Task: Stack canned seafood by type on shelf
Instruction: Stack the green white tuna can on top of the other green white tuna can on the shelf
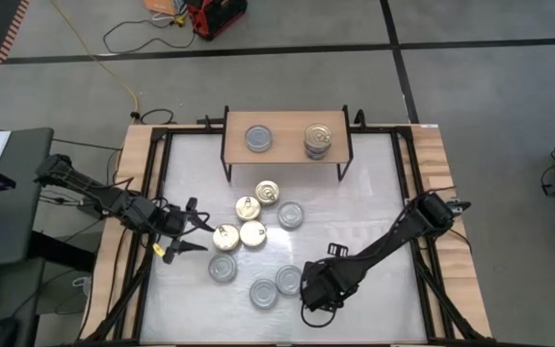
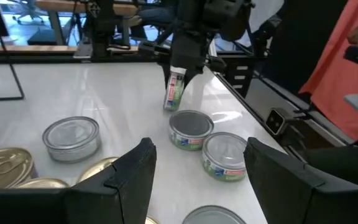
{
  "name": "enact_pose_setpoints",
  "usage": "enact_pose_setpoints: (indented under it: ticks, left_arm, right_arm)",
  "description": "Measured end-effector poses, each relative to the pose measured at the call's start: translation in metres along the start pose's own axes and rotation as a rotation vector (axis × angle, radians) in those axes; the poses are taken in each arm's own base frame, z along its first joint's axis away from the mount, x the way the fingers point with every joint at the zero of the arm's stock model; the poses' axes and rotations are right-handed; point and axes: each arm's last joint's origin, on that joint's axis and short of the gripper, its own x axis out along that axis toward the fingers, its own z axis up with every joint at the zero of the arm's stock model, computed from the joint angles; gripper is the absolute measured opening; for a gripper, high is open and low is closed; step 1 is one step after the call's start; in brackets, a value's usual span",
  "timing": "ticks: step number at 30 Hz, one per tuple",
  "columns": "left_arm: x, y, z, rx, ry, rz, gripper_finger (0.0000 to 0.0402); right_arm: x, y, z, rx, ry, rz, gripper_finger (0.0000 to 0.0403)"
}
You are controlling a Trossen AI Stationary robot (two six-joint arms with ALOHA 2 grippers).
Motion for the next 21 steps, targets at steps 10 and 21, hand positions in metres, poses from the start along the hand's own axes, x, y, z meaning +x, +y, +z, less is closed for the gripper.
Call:
enact_pose_setpoints:
  ticks: [10, 21]
  left_arm:
    - [0.001, 0.007, -0.001, -0.036, -0.012, 0.231, 0.0233]
    - [0.006, 0.009, -0.024, -0.107, -0.205, 0.227, 0.0233]
  right_arm:
    - [-0.03, -0.015, 0.012, -0.095, -0.187, -0.284, 0.0152]
    - [-0.073, -0.063, 0.096, -0.434, -0.53, -0.81, 0.0159]
